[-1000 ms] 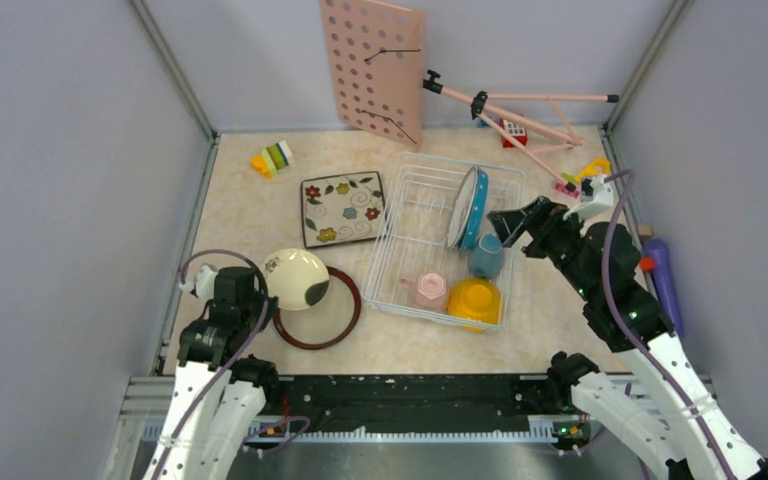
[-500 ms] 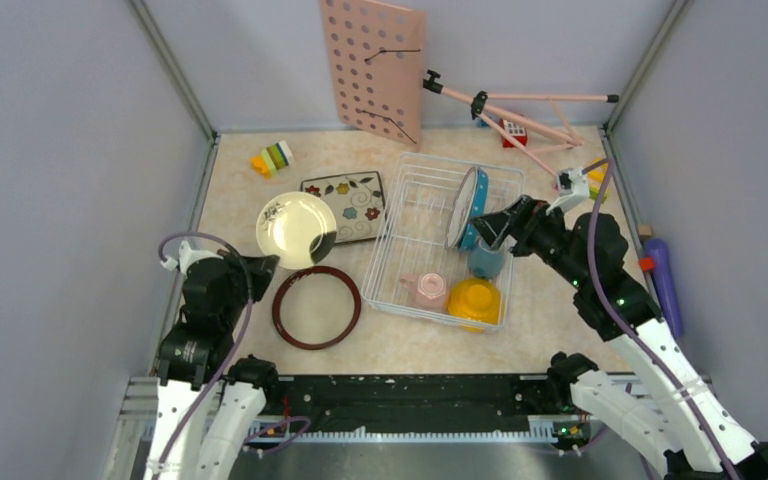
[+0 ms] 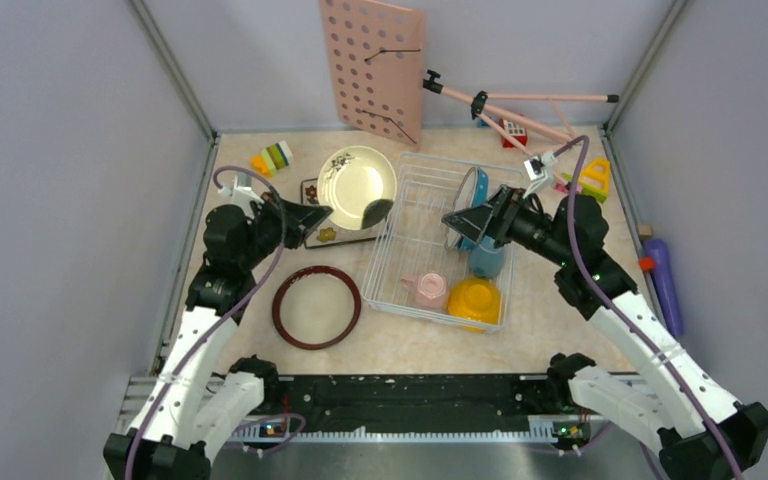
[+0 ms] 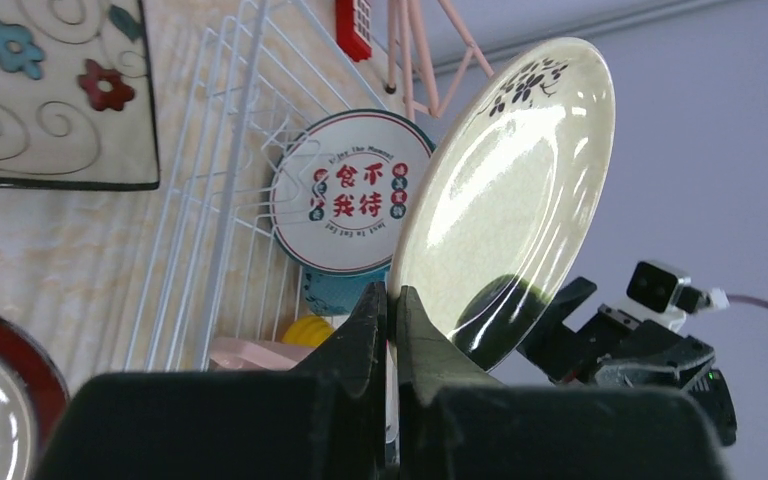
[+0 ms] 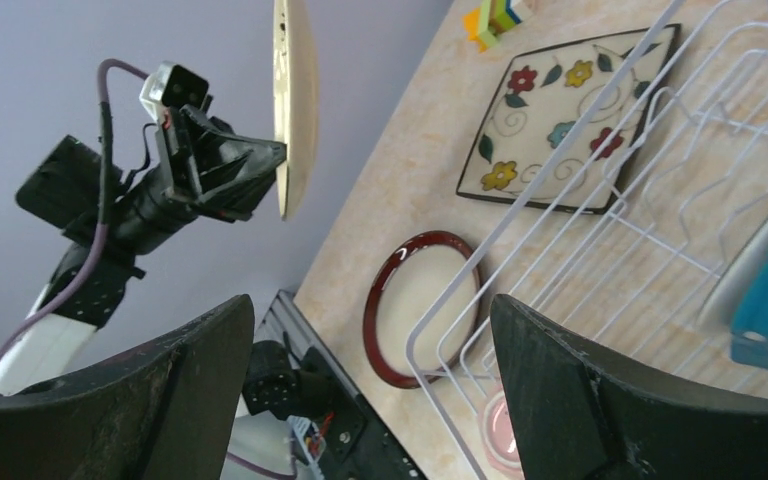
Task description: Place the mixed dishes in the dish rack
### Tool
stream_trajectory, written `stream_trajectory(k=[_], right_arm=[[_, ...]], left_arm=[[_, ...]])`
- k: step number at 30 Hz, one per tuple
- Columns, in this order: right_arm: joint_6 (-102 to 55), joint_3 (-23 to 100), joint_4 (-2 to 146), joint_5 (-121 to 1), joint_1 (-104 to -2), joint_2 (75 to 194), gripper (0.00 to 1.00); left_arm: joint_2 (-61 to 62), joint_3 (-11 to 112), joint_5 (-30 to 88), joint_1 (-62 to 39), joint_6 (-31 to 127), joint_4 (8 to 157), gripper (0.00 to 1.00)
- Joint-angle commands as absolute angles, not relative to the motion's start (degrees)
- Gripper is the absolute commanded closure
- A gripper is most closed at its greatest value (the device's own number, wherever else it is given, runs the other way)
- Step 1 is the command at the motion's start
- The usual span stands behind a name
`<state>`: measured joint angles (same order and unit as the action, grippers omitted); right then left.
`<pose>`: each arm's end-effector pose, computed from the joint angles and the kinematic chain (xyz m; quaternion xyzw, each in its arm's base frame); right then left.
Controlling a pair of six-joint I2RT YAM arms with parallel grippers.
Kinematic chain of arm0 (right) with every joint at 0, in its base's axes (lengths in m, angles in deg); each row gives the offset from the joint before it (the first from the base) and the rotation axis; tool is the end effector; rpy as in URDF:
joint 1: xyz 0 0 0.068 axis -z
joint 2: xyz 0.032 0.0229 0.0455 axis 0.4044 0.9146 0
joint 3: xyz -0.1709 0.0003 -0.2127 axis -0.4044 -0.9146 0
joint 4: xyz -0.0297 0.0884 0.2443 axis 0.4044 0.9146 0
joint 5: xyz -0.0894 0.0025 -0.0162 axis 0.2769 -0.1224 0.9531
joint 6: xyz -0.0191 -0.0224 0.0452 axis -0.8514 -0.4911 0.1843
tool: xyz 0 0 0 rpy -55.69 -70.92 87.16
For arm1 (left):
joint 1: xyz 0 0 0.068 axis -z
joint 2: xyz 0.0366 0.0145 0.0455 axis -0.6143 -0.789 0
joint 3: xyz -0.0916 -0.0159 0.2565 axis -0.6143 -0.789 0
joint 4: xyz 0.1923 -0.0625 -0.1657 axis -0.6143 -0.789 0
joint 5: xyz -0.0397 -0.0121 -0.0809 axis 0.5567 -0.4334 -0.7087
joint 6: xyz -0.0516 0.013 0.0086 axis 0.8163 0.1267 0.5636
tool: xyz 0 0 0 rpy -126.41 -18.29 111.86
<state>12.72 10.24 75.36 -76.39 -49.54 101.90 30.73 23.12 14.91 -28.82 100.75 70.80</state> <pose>0.1706 0.0981 0.3576 -0.0316 0.7321 0.4990 0.4626 0.1819 -0.0427 0.3384 -0.2393 0.7260 -0.4919 0.4168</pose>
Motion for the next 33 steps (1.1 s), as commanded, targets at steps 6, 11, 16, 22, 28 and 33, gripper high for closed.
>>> stream_trajectory(k=[6,11,16,22,28,33], right_arm=[[18.4,15.6,64.5,-79.3,-52.1,109.8,0.18],[14.2,20.0,68.8,-74.8,-54.8,111.8,0.20],[12.8,20.0,69.3,-70.8,-55.6,110.4,0.28],[12.0,21.0,72.2,-67.9,-55.7,111.4,0.47],[11.9,21.4,74.1,-66.2,-55.8,112.0,0.70],[11.9,21.6,75.0,-65.2,-55.8,112.3,1.00]], left_arm=[[24.6,23.9,9.5,-20.2,96.8,89.9,1.00],[21.1,26.1,10.5,-16.7,94.9,88.7,1.00],[19.6,26.3,11.6,-15.8,95.4,88.6,1.00],[17.2,26.5,7.9,-14.7,95.2,90.7,1.00],[16.6,26.9,6.6,-13.6,94.0,91.0,1.00],[16.3,26.9,5.4,-13.3,92.5,91.2,0.99]])
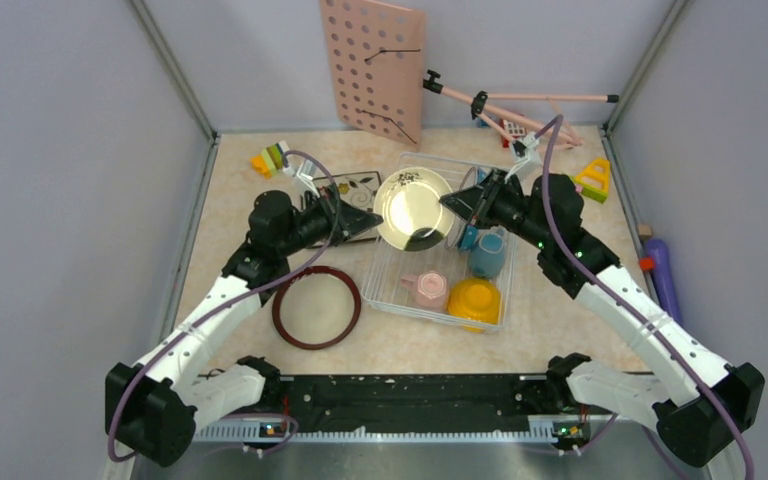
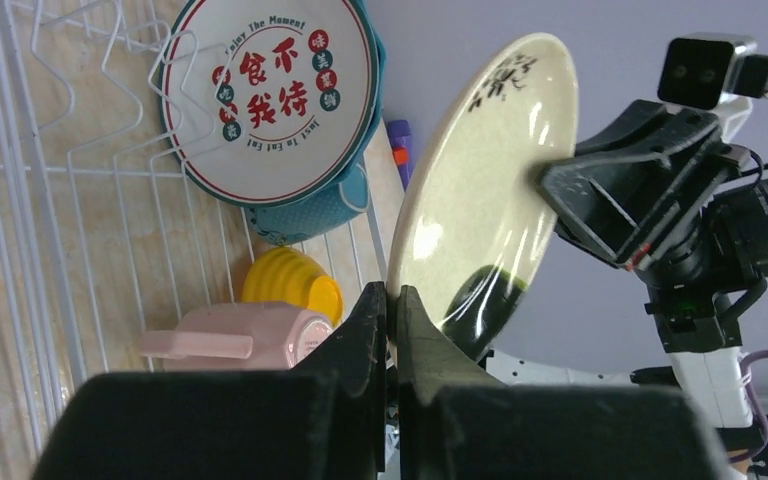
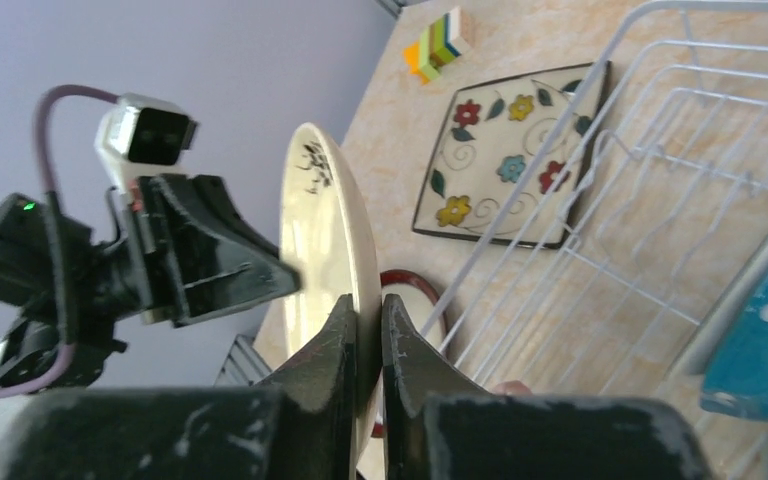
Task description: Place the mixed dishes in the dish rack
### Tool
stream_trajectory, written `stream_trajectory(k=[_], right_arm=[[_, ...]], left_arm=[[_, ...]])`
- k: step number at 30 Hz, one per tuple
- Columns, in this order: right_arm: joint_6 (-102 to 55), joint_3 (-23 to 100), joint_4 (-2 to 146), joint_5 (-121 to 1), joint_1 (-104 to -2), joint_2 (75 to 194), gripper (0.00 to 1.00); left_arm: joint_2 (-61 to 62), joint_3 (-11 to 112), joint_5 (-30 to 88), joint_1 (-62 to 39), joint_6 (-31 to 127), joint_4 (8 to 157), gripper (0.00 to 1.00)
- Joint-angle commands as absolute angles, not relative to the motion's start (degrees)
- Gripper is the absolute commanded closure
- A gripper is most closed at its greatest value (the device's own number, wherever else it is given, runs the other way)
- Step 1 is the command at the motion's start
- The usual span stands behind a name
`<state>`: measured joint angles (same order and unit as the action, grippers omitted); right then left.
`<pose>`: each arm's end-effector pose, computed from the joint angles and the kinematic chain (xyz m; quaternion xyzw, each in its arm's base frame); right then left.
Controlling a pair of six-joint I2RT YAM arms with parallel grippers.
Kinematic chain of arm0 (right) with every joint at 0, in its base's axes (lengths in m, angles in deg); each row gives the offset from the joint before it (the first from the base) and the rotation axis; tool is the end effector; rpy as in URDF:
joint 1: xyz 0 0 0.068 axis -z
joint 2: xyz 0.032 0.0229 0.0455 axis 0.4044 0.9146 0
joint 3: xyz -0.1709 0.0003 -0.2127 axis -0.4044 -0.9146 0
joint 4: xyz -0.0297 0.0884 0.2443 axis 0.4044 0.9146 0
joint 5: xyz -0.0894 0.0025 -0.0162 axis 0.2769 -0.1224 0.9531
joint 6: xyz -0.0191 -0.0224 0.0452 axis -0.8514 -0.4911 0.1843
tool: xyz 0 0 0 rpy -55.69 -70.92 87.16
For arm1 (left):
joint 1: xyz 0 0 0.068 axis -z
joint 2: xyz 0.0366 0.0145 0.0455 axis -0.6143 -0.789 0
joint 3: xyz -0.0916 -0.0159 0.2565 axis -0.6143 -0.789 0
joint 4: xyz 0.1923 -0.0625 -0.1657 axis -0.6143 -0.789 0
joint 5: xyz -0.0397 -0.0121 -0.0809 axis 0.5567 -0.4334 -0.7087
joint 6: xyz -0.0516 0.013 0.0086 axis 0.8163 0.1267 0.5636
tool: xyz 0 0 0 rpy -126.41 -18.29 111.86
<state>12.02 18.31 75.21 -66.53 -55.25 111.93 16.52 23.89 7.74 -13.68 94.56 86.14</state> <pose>0.1975 0.1307 0.3732 -0.0118 0.7446 0.4686 0.4753 0.2146 -0.1157 0.3231 -0.0543 0.7498 -0.5585 0.3507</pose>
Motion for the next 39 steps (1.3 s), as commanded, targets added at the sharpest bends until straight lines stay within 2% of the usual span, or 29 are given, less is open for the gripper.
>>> stream_trajectory(k=[1,2,6,9,12,15,20,25,29,35,39], right_arm=[[11.9,21.6,75.4,-64.3,-55.8,112.3,1.00],[12.0,21.5,76.1,-63.2,-55.8,112.3,1.00],[14.2,20.9,77.5,-58.6,-55.8,111.4,1.00],[17.3,20.9,78.3,-56.2,-55.8,111.0,1.00],[19.6,22.9,82.0,-54.9,-55.8,112.5,1.00],[21.2,26.4,88.0,-55.1,-55.8,115.9,1.00],[23.1,30.6,93.6,-57.8,-55.8,121.4,1.00],[25.6,29.3,91.3,-61.3,-55.8,124.1,1.00],[26.9,29.0,87.9,-66.5,-55.8,126.5,1.00],[27.4,29.6,85.0,-75.3,-55.8,131.8,1.00],[26.4,31.4,86.3,-78.2,-56.3,134.9,1.00]], left_arm=[[16.3,27.0,5.1,-13.3,91.8,91.0,0.92],[16.3,27.2,4.7,-13.3,90.2,90.7,0.83],[17.0,29.7,6.3,-13.3,80.8,83.6,0.34],[19.2,31.3,12.8,-13.3,72.7,76.2,0.08],[23.7,32.2,23.1,-13.2,63.9,72.6,0.04],[28.6,30.9,24.6,-12.8,53.7,75.0,0.04],[32.6,26.4,14.1,-10.8,36.8,82.3,0.01],[30.3,30.1,5.9,-8.7,24.3,74.1,0.01],[30.0,30.5,3.6,-6.1,13.5,70.2,0.03],[28.2,32.4,8.3,-1.3,4.4,60.9,0.02],[27.1,32.2,17.3,5.3,-0.3,57.4,0.01]])
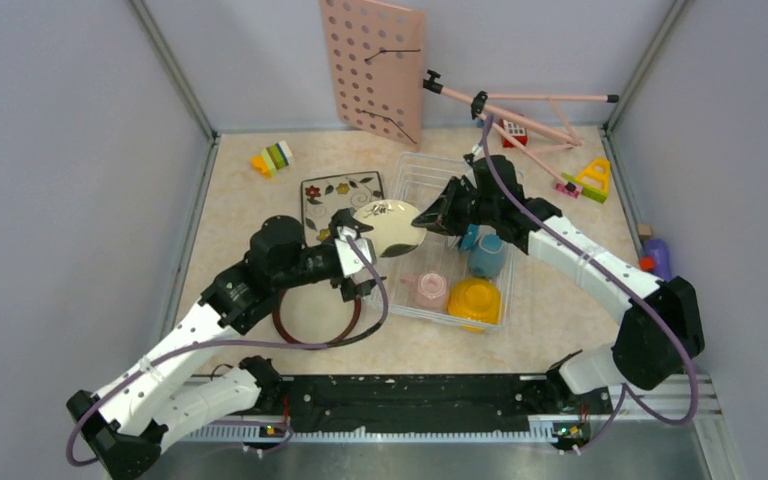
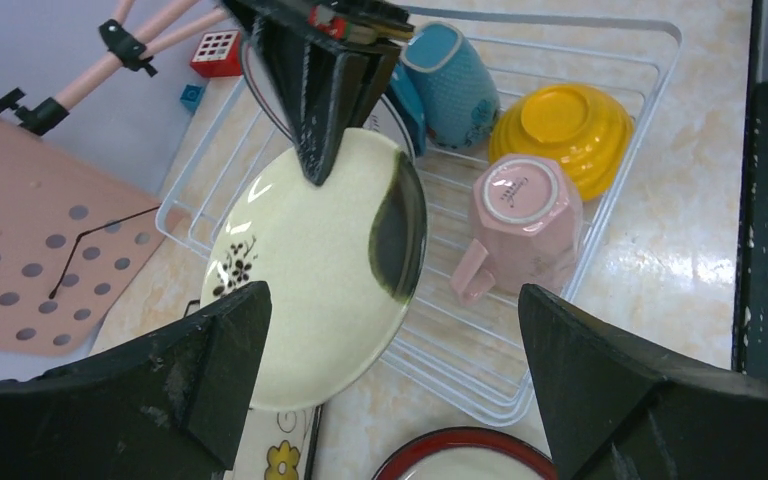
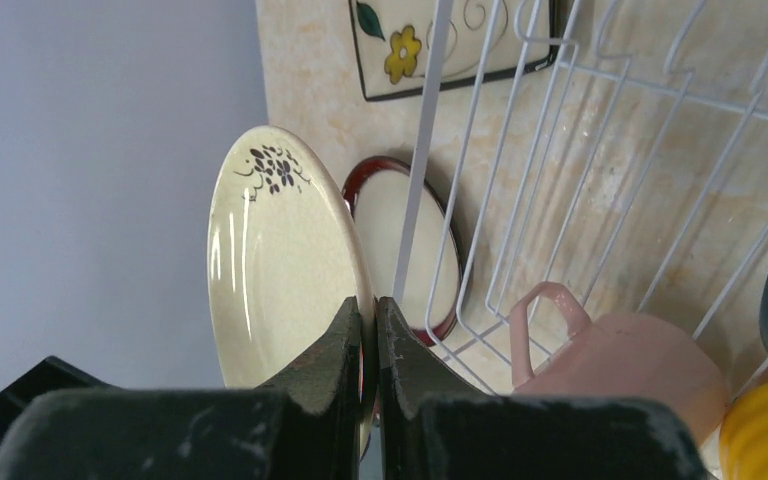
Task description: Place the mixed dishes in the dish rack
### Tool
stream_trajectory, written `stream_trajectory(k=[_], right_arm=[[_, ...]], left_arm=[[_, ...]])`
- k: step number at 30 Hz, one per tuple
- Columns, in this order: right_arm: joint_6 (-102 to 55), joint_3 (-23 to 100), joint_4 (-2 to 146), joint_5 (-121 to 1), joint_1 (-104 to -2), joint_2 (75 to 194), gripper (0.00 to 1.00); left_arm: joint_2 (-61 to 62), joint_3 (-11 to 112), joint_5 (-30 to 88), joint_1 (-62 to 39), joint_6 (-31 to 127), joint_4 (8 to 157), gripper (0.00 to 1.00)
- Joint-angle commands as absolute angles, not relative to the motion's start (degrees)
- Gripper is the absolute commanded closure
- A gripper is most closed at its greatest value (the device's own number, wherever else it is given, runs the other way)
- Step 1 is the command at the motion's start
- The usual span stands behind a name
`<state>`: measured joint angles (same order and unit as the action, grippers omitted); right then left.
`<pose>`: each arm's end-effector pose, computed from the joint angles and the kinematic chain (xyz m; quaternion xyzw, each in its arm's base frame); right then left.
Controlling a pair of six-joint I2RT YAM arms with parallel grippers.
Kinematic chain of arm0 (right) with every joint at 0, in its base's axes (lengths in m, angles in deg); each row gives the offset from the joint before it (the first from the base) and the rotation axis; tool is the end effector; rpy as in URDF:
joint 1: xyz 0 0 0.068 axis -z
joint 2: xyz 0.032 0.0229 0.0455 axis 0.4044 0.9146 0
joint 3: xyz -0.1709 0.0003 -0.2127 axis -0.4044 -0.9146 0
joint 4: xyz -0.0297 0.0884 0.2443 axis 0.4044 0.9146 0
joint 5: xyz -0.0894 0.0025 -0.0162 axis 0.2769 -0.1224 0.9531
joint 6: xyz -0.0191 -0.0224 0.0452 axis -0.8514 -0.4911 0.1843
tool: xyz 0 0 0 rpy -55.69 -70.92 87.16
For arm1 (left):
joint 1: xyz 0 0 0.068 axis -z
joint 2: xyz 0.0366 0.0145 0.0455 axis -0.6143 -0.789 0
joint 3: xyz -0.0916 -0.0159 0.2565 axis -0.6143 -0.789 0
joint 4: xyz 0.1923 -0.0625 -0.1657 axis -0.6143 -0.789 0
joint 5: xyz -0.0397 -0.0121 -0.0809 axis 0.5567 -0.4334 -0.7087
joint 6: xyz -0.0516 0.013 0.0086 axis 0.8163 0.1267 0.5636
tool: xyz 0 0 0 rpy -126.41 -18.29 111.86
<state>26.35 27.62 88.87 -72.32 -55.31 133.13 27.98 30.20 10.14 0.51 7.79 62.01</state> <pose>0.2624 0.1748 0.3114 0.1050 0.8592 0.4398 0.2394 0.1371 -0.1292 0.3576 0.5455 0.5634 -0.2322 0.5754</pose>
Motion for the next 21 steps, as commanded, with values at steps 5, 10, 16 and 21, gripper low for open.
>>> stream_trajectory(k=[5,10,16,21], right_arm=[[26.0,32.1,86.6,-78.4,-56.9,135.5,1.00],[26.2,32.1,86.7,-78.5,-57.2,135.3,1.00],[26.0,32.0,87.1,-78.0,-57.2,134.7,1.00],[25.2,32.3,88.3,-76.1,-57.2,133.7,0.99]], left_arm=[[24.5,33.2,27.0,9.8,-3.4,54.2,0.03],[20.6,35.5,34.6,13.5,-4.4,53.2,0.23],[16.1,37.3,42.7,18.9,-6.3,53.3,0.51],[15.8,37.1,42.8,19.8,-6.4,55.9,1.00]])
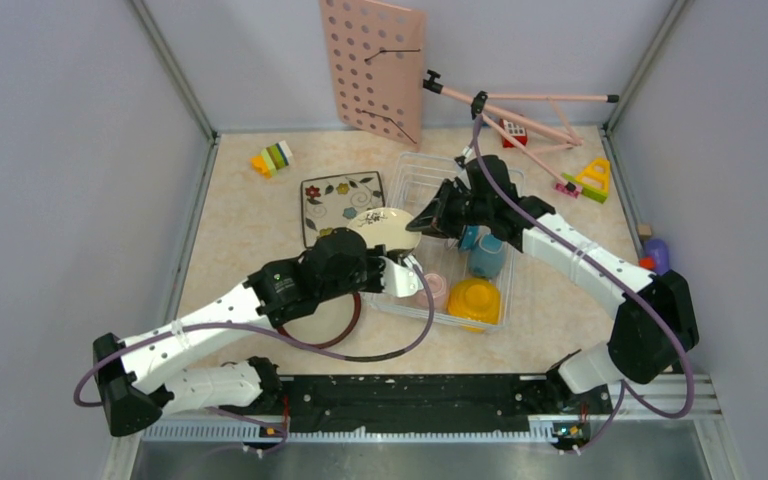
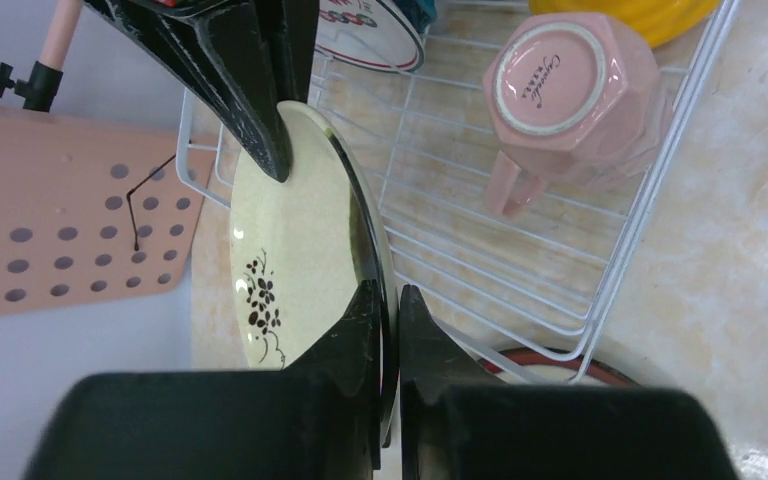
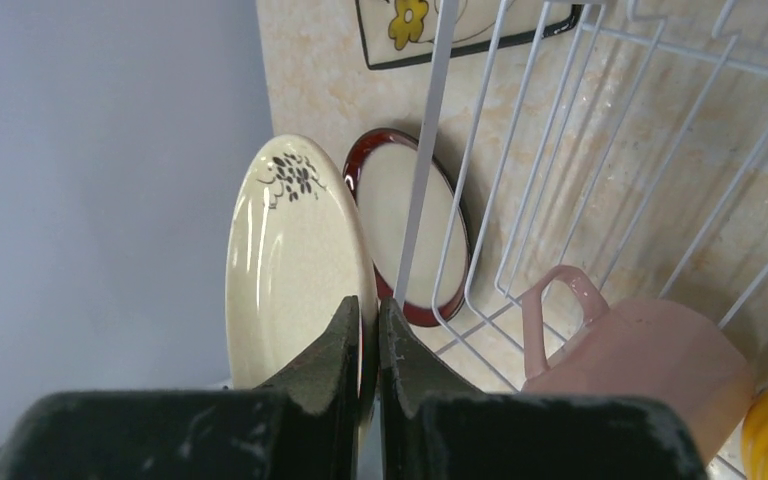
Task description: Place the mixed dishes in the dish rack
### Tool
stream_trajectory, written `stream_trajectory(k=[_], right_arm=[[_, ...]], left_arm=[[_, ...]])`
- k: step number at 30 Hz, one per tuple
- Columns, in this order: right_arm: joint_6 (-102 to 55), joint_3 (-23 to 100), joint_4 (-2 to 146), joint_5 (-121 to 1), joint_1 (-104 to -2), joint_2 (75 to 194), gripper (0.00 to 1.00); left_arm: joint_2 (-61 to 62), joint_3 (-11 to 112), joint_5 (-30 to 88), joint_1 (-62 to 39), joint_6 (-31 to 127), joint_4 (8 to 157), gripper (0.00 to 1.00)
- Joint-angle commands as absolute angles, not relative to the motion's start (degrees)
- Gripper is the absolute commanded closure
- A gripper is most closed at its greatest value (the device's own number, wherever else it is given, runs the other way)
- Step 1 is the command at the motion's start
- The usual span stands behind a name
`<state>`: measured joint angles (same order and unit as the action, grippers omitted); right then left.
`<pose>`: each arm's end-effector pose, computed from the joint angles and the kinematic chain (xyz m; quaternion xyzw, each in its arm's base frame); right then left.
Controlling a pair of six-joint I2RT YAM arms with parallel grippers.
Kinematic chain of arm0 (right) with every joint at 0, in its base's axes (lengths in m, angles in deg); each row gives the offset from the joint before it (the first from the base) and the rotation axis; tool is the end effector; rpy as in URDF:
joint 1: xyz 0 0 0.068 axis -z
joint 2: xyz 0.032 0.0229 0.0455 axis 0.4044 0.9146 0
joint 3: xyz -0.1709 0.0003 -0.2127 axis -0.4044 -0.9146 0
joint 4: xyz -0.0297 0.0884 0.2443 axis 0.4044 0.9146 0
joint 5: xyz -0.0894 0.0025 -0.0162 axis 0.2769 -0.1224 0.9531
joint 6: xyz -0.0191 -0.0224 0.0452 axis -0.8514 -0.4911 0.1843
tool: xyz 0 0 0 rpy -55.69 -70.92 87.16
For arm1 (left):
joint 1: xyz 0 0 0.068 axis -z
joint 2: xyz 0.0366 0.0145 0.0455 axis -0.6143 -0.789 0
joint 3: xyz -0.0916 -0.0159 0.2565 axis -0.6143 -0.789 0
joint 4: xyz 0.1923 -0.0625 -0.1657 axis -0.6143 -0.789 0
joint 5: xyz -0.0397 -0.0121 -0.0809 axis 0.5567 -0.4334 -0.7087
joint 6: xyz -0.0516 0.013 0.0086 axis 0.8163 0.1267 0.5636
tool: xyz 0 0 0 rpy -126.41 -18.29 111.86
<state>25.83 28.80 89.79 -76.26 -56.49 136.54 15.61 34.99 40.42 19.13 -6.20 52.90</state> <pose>0.2669 0.1880 0.2996 0.0825 0.8699 0.4454 0.1952 0.1284 -0.1941 0.3280 0.6591 0.5722 -0.0337 0.4869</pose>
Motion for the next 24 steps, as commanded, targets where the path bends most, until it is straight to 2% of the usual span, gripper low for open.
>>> stream_trajectory(k=[1,3,8,10,19,24], right_arm=[[25.0,32.3,88.4,-75.8,-57.1,133.3,0.97],[24.7,32.2,88.0,-75.4,-57.0,132.5,0.83],[24.2,32.2,87.8,-73.9,-55.1,129.4,0.32],[23.4,32.1,88.9,-71.8,-54.1,127.5,0.23],[18.0,30.9,94.3,-60.1,-51.0,115.9,0.22],[10.9,27.5,93.4,-52.8,-51.0,107.2,0.24]], left_arm=[[15.8,37.0,43.1,20.0,-6.6,56.3,1.00],[16.0,36.6,43.5,20.4,-6.6,57.1,1.00],[17.5,34.5,45.3,20.7,-3.7,61.0,1.00],[18.6,33.1,47.1,20.8,-0.9,64.6,1.00],[21.7,27.6,57.5,20.5,24.2,87.7,1.00],[17.7,31.6,58.4,16.9,36.2,89.6,1.00]])
